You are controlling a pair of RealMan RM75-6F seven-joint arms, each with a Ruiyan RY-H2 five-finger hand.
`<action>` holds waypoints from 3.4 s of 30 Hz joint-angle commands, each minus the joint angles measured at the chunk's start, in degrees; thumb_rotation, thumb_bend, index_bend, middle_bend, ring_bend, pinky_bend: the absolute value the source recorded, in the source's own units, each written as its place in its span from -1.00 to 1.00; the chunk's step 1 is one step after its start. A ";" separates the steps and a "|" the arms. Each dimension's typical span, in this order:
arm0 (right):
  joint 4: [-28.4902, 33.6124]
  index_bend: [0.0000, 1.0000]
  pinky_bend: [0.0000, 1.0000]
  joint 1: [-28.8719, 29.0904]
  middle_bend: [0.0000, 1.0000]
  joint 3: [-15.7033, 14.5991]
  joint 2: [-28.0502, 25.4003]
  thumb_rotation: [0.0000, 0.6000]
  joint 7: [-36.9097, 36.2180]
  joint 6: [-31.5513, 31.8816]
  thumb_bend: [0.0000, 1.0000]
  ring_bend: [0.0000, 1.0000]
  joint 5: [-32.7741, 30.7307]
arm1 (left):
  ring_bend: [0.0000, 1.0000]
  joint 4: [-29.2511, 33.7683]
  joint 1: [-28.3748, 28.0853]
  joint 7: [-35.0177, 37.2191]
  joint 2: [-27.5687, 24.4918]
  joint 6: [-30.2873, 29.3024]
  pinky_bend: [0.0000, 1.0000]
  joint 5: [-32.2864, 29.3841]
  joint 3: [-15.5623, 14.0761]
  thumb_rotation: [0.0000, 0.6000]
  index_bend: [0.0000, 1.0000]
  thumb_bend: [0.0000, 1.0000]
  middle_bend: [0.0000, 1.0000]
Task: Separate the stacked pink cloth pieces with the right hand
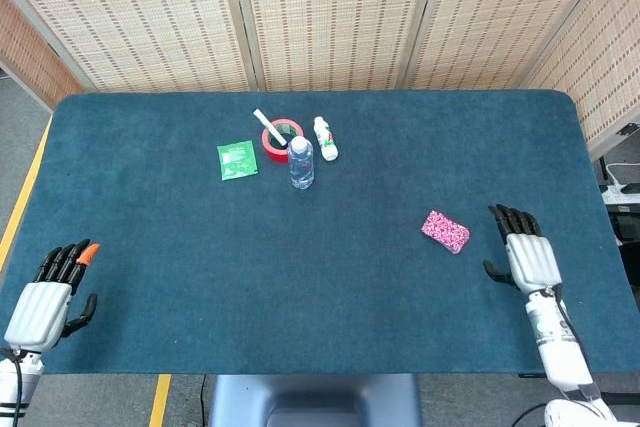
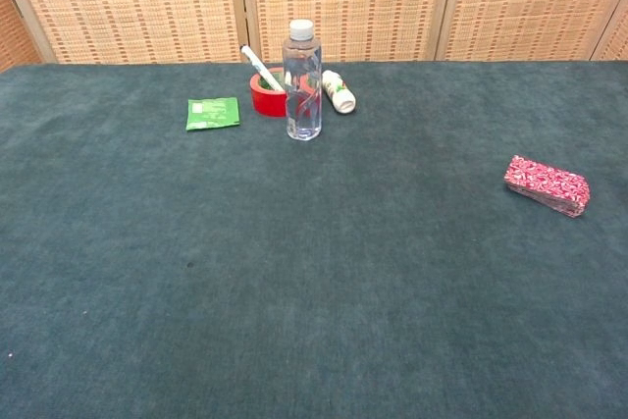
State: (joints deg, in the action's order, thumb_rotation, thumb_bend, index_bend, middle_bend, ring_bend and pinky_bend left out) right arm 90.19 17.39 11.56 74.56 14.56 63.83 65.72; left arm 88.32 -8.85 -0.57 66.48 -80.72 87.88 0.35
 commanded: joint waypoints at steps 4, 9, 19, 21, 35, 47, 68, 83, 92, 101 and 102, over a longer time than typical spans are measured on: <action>-0.88 -0.86 -1.00 7.43 -0.87 2.97 3.44 1.00 10.69 -5.98 -0.52 -1.00 -12.58 | -1.00 -0.04 0.24 0.86 -0.32 -0.66 -0.85 0.69 -0.26 1.00 -1.00 0.03 -1.00; -2.44 -0.83 -1.00 10.85 -0.85 3.01 6.05 1.00 15.18 -7.33 -0.52 -1.00 -19.25 | -1.00 -0.07 0.18 1.50 -0.40 -0.85 -0.85 0.95 -0.22 1.00 -1.00 0.02 -1.00; -5.22 -0.71 -1.00 14.63 -0.77 2.44 8.94 1.00 19.03 -7.82 -0.52 -1.00 -25.94 | -1.00 -0.04 0.19 2.01 -0.62 -0.77 -0.85 0.97 -0.31 1.00 -1.00 0.02 -1.00; -7.30 -0.65 -1.00 15.95 -0.73 3.21 10.23 1.00 19.50 -8.30 -0.52 -1.00 -28.42 | -1.00 -0.07 0.09 2.09 -0.63 -0.54 -0.85 0.88 -0.31 1.00 -1.00 0.02 -1.00; -12.07 -0.50 -1.00 19.89 -0.63 2.40 13.09 1.00 21.72 -8.50 -0.52 -0.95 -34.22 | -1.00 -0.54 -0.21 2.50 -0.60 0.19 -0.85 0.65 -0.36 1.00 -1.00 0.02 -1.00; -10.49 -0.56 -1.00 19.37 -0.63 0.73 11.12 1.00 19.74 -7.38 -0.52 -0.95 -32.02 | -1.00 -0.54 -0.32 2.17 -0.39 0.39 -0.85 0.32 -0.26 1.00 -1.00 0.02 -1.00; -8.88 -0.65 -1.00 21.10 -0.64 -0.34 11.64 1.00 20.77 -6.99 -0.60 -0.95 -34.26 | -1.00 -0.64 -0.29 3.02 -0.74 0.26 -0.85 0.62 -0.41 1.00 -1.00 0.02 -1.00; -10.04 -0.50 -1.00 21.68 -0.62 -0.75 13.28 1.00 21.55 -4.86 -0.60 -0.85 -34.31 | -1.00 -0.25 -0.34 2.88 -0.94 0.47 -0.85 0.65 -0.56 1.00 -1.00 0.02 -1.00; -10.77 -0.51 -1.00 21.82 -0.62 -0.71 13.86 1.00 21.75 -4.92 -0.60 -0.84 -34.73 | -1.00 -0.48 -0.44 3.21 -0.98 0.68 -0.85 0.62 -0.61 1.00 -1.00 0.02 -1.00; -11.18 -0.44 -1.00 22.00 -0.56 -0.55 14.28 1.00 21.63 -4.85 -0.60 -0.74 -34.48 | -1.00 0.11 -0.78 2.78 -1.24 1.23 -0.85 0.20 -0.38 1.00 -1.00 0.02 -1.00; -11.28 -0.41 -1.00 21.98 -0.54 -0.58 14.32 1.00 21.71 -4.77 -0.60 -0.71 -34.50 | -1.00 -0.05 -0.57 2.79 -1.13 1.08 -0.85 0.29 -0.60 1.00 -1.00 0.02 -1.00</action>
State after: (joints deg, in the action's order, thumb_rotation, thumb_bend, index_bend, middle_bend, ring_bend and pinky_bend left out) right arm 78.94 39.38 10.99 88.87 36.25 59.03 31.22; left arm 88.41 -9.61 2.21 65.25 -79.53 88.09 -0.05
